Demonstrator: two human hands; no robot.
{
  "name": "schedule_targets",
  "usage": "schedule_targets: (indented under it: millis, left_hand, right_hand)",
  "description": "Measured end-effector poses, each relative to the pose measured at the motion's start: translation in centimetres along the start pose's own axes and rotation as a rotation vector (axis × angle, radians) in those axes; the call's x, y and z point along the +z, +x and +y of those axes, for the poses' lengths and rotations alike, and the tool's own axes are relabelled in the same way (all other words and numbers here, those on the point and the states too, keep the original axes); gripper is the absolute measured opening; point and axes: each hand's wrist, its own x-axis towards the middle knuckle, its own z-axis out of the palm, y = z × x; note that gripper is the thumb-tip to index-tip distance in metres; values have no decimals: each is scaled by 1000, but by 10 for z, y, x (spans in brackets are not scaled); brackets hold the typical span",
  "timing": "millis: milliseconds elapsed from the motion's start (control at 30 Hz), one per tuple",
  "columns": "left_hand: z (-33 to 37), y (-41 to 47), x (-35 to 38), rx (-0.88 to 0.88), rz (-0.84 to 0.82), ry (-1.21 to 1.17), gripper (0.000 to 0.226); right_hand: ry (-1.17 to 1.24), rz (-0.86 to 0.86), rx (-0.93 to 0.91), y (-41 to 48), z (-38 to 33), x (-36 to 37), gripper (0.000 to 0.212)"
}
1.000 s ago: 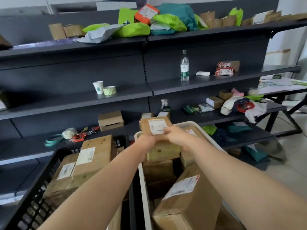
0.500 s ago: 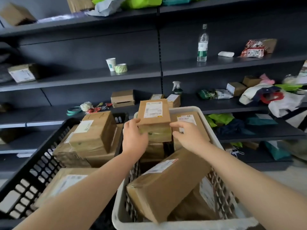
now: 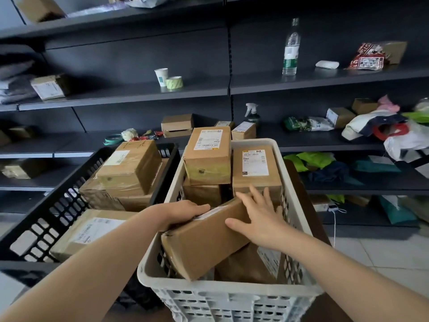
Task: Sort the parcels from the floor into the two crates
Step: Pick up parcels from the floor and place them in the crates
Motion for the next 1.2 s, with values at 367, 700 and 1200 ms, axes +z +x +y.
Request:
schedule_targets:
  millis: [367, 700, 1200]
  left_hand:
    - [13, -20, -19, 63, -80, -210, 53]
    - [78, -49, -5, 213, 68, -296, 50]
    - [120, -4, 44, 490, 723, 419, 74]
  right_hand:
    - [138, 167, -73, -13, -18, -23, 77]
    - [196, 639, -86, -24, 1, -72, 58]
    - [234, 455, -57, 39, 59, -72, 52]
